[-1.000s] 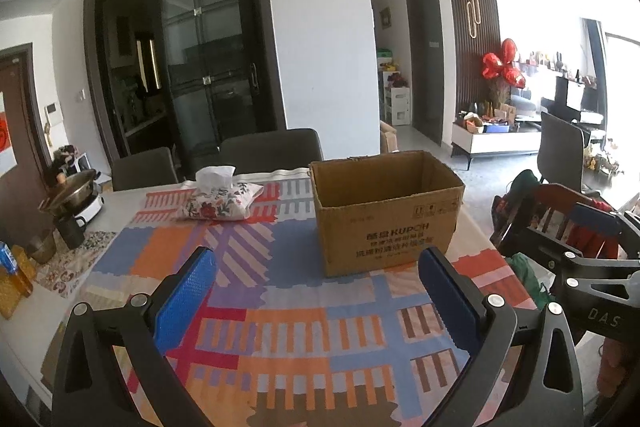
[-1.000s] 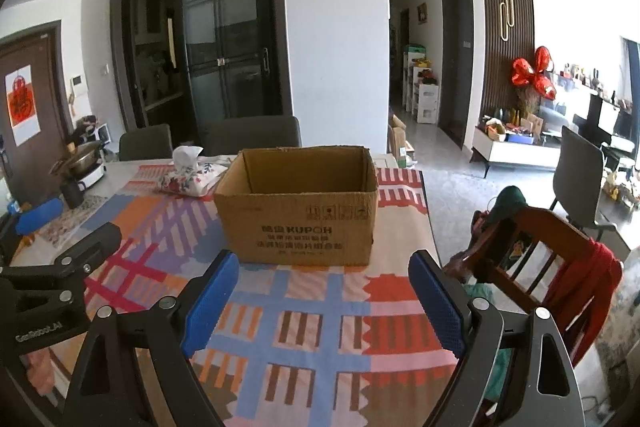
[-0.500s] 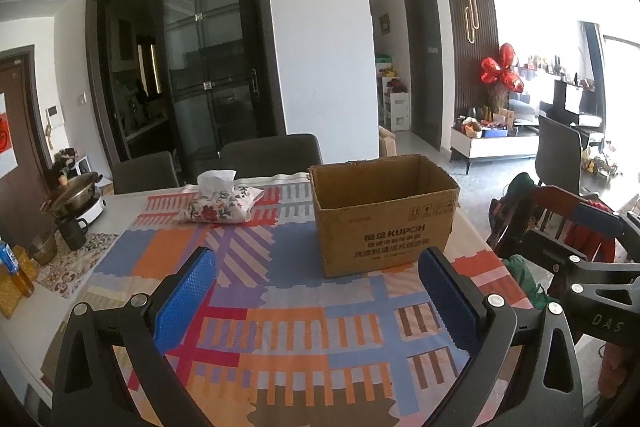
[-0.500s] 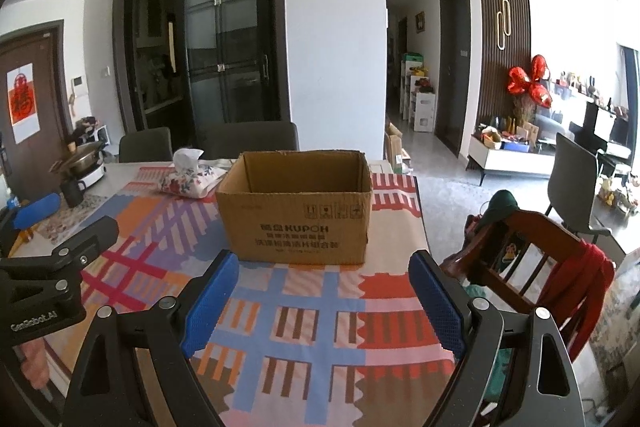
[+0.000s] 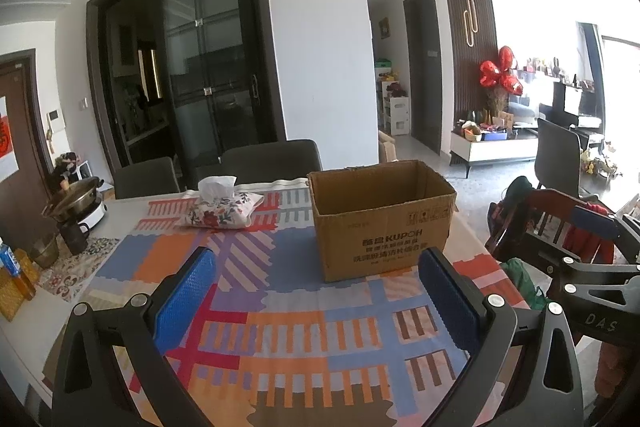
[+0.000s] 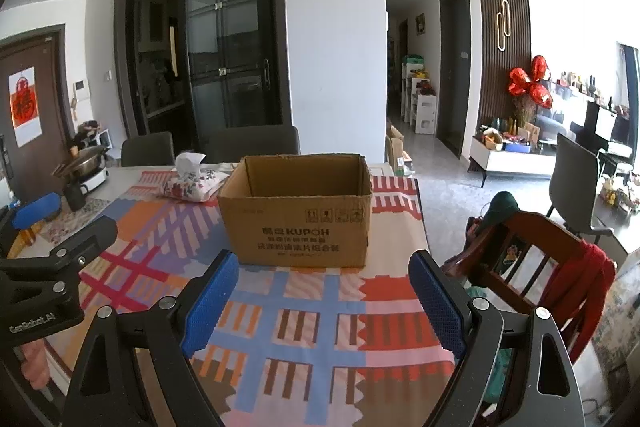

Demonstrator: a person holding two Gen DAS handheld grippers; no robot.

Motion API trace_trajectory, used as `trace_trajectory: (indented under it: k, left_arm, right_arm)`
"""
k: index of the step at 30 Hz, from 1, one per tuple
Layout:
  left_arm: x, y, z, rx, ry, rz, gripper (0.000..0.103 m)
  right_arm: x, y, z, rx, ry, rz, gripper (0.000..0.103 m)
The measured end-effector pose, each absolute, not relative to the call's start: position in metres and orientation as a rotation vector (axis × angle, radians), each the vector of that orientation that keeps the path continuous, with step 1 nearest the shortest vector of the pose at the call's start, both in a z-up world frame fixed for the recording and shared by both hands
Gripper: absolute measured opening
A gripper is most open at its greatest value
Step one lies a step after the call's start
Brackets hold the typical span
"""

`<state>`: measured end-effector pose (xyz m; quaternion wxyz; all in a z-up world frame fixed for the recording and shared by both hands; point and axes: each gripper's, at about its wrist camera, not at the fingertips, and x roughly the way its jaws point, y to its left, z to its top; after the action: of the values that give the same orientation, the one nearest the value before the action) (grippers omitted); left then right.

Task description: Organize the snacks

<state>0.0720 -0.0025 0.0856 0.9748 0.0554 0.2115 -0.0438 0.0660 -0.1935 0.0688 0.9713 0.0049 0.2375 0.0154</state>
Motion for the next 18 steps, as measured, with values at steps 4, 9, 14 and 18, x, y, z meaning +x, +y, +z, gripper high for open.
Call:
trace_trajectory:
  k: [4, 9, 14, 18]
  left_arm:
    - [0.0698, -0.0042, 0.0863, 0.11, 0.425, -0.094, 0.103]
    - [0.0688, -0.0042, 0.0868, 0.11, 0.427, -0.097, 0.103]
    - [0.0684, -0.0044, 0.0869, 0.113, 0.423, -0.09, 0.103]
    - [0.0687, -0.0044, 0.0871, 0.11, 0.426, -0.091, 0.103]
  right_arm:
    - [0.0656, -0.1939, 0.0689, 0.014, 0.48, 0.033, 0.088]
    - [0.0663, -0.1963, 0.0679, 0.019, 0.485, 0.032, 0.088]
    - [0.0666, -0.1966, 0.0671, 0.018, 0.487, 0.034, 0.088]
    - [0.0672, -0.1965, 0.0669, 0.018, 0.489, 0.035, 0.088]
